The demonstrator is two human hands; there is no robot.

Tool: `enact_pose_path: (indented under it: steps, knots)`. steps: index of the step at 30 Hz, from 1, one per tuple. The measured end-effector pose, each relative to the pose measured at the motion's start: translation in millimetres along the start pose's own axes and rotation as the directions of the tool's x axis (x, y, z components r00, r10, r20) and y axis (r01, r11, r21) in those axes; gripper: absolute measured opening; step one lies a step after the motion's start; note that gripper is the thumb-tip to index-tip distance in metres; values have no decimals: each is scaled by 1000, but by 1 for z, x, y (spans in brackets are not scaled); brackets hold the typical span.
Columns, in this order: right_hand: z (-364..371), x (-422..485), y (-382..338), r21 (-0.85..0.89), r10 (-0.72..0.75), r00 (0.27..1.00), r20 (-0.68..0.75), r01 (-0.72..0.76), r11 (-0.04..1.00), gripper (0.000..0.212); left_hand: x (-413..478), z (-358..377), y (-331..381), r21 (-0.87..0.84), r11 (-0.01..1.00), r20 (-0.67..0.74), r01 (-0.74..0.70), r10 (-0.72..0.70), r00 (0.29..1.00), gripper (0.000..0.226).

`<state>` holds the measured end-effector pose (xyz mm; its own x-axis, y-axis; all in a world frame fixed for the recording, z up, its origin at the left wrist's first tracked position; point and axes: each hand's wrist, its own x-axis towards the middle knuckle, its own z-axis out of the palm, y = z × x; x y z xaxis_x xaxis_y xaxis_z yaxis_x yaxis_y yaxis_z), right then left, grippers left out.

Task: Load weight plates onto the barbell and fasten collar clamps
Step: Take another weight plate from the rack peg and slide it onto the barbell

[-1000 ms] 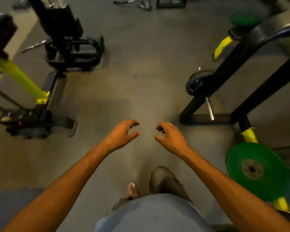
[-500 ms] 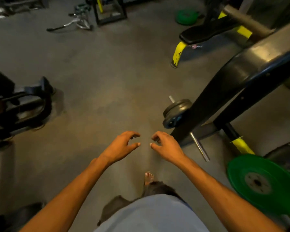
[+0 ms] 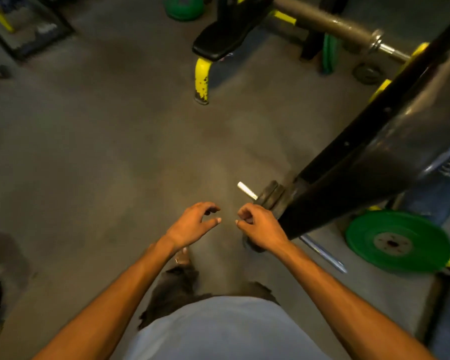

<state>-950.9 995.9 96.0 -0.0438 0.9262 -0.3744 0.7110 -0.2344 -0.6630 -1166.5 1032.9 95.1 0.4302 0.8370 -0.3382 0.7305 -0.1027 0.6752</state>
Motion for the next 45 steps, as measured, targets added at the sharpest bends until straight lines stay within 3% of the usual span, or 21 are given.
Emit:
enact_pose_path:
  steps: [5, 10, 17, 22, 27, 34, 38, 42, 45]
  knots:
    - [-4, 37, -26, 118, 168, 973, -160, -151, 982, 24, 85, -58, -6, 101, 979, 234, -174, 147, 961, 36]
    - [-21, 63, -23, 267, 362, 890, -278, -290, 919, 17, 170, -75, 16, 170, 922, 410, -347, 254, 876, 35]
    - [-31, 102, 16, 444, 593, 755, -281, -445, 778, 13, 270, -48, 62, 207, 829, 634, -519, 291, 717, 37]
    - [-26, 102, 31, 604, 764, 604, -226, -528, 597, 7, 309, -22, 87, 246, 714, 806, -655, 225, 548, 42]
    - [-14, 105, 29, 715, 858, 484, -171, -538, 446, 17, 346, 5, 106, 234, 547, 926, -803, 126, 356, 44]
    - [32, 130, 14, 713, 970, 240, -42, -672, 198, 41, 385, 47, 121, 93, 358, 995, -929, 8, 102, 60]
    - [55, 160, 4, 809, 998, 63, 18, -588, 22, 51, 405, 68, 121, -6, 256, 998, -967, -52, -20, 68]
    - [65, 187, -2, 852, 997, -66, 38, -519, -67, 51, 419, 81, 117, -59, 119, 991, -991, -116, -73, 72]
    - [70, 195, -1, 870, 993, -117, 24, -487, -79, 51, 427, 89, 110, -60, 112, 992, -992, -104, -72, 76]
